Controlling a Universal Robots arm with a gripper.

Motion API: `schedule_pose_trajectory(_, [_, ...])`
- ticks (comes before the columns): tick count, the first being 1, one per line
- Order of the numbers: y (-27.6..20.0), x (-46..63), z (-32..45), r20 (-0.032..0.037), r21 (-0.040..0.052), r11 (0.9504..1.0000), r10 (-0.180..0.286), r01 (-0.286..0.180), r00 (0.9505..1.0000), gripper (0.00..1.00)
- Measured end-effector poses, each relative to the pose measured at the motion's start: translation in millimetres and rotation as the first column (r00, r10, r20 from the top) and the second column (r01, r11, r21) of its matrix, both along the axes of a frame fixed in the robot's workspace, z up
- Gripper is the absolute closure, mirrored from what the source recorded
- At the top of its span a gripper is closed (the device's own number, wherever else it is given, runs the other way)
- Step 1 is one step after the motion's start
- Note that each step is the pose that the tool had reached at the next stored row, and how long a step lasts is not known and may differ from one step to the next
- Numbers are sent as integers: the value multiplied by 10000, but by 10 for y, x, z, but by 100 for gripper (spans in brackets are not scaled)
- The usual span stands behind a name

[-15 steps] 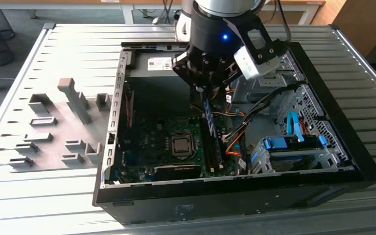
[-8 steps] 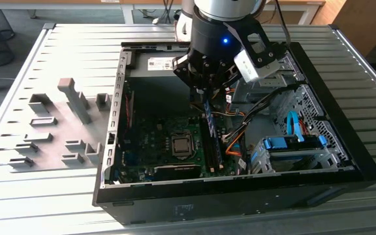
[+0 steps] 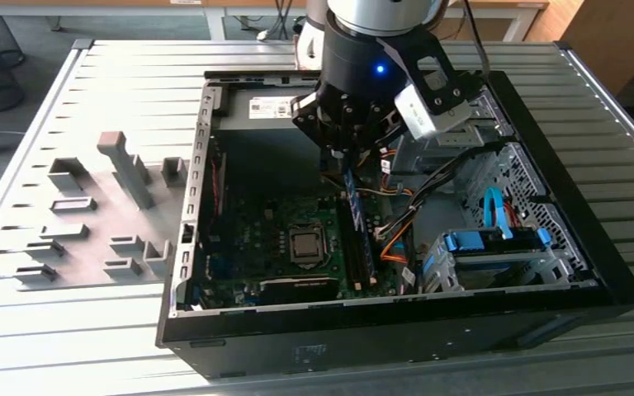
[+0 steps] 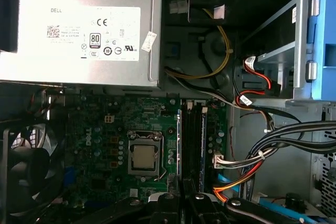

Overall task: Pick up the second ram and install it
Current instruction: 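Insert the second ram into the second slot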

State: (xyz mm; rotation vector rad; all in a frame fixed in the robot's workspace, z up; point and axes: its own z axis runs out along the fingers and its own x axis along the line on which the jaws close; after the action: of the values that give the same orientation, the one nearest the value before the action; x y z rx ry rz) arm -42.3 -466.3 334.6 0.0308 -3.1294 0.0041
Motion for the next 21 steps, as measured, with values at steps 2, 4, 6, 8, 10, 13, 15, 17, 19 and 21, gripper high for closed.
schedule_pose_trajectory(2, [0,6,-10,1,3,10000,1,-1,10000,86])
schedule_pose_trajectory(4, [0,30,-28,0,1,10000,-1,1,10000,86])
schedule_pose_trajectory(6, [0,50,-64,0,0,10000,0,0,10000,86])
schedule_pose_trajectory(8, [0,63,-99,0,0,10000,0,0,10000,86])
schedule_pose_trajectory(10, [0,69,-136,0,1,10000,0,0,10000,86])
schedule_pose_trajectory(13, [0,69,-191,3,0,10000,0,0,10000,86])
schedule_pose_trajectory(15, [0,73,-227,4,1,10000,0,0,10000,86])
schedule_pose_trajectory(17, [0,79,-263,3,0,10000,0,0,10000,86])
schedule_pose_trajectory(19, [0,97,-295,4,2,10000,0,0,10000,86])
schedule_pose_trajectory(21, [0,101,-315,4,9,10000,0,0,10000,86])
